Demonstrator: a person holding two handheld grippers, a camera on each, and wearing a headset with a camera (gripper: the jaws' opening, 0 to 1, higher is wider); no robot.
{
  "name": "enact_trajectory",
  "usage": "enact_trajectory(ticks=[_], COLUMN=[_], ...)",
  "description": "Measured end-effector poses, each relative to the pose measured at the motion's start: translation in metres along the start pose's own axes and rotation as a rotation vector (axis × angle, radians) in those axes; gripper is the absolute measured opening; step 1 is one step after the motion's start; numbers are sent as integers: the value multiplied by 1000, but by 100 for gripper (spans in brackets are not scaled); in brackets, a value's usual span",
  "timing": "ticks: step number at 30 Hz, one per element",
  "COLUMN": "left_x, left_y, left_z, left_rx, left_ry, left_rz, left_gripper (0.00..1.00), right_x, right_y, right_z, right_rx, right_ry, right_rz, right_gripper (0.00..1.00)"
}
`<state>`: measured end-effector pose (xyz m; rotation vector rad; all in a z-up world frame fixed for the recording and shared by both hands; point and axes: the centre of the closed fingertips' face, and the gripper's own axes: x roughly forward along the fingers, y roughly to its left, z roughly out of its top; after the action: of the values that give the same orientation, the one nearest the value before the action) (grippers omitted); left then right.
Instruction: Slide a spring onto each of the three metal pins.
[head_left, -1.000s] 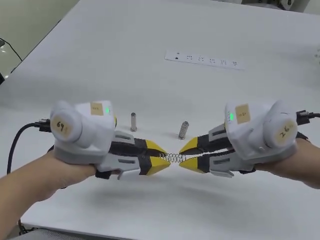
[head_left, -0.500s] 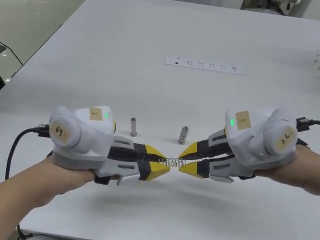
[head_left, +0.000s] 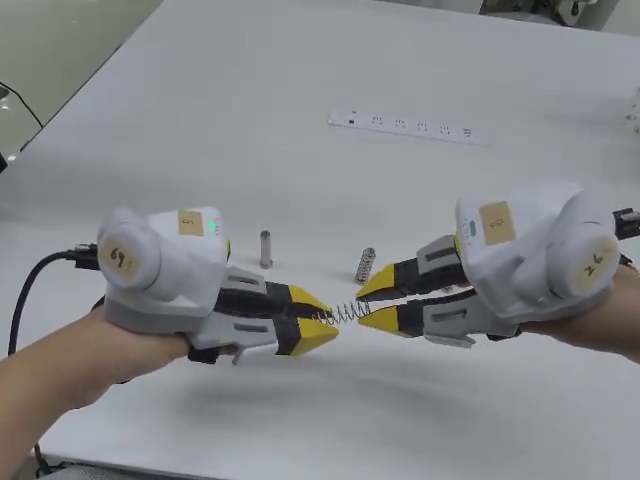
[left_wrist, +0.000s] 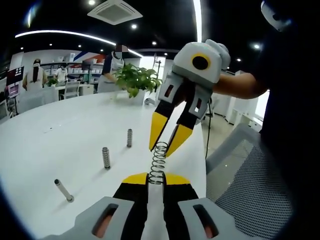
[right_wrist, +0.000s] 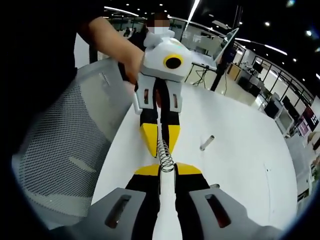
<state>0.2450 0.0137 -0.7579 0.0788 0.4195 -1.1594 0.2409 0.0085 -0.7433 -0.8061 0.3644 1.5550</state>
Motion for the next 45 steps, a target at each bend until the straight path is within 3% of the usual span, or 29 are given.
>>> enact_trajectory(ticks=[15, 26, 34, 41, 45], left_x=[1, 5, 8, 7, 8], left_y=[0, -4, -8, -11, -13], left_z=[-5, -5, -2, -2, -4], left_rx=[5, 18, 37, 53, 57], left_ry=[20, 26, 33, 40, 50], left_rz=[5, -1, -10, -17, -20], left_gripper=[2, 2, 2, 2, 2], right_x=[1, 1, 3, 2, 3], right_y=[2, 5, 4, 5, 6], right_z=[15, 37, 42, 42, 41], right_rx=[5, 64, 71, 132, 142], right_ry=[-58, -158, -201, -250, -252], right_rz=[24, 19, -2, -12, -20], right_gripper=[7, 7, 7, 8, 8])
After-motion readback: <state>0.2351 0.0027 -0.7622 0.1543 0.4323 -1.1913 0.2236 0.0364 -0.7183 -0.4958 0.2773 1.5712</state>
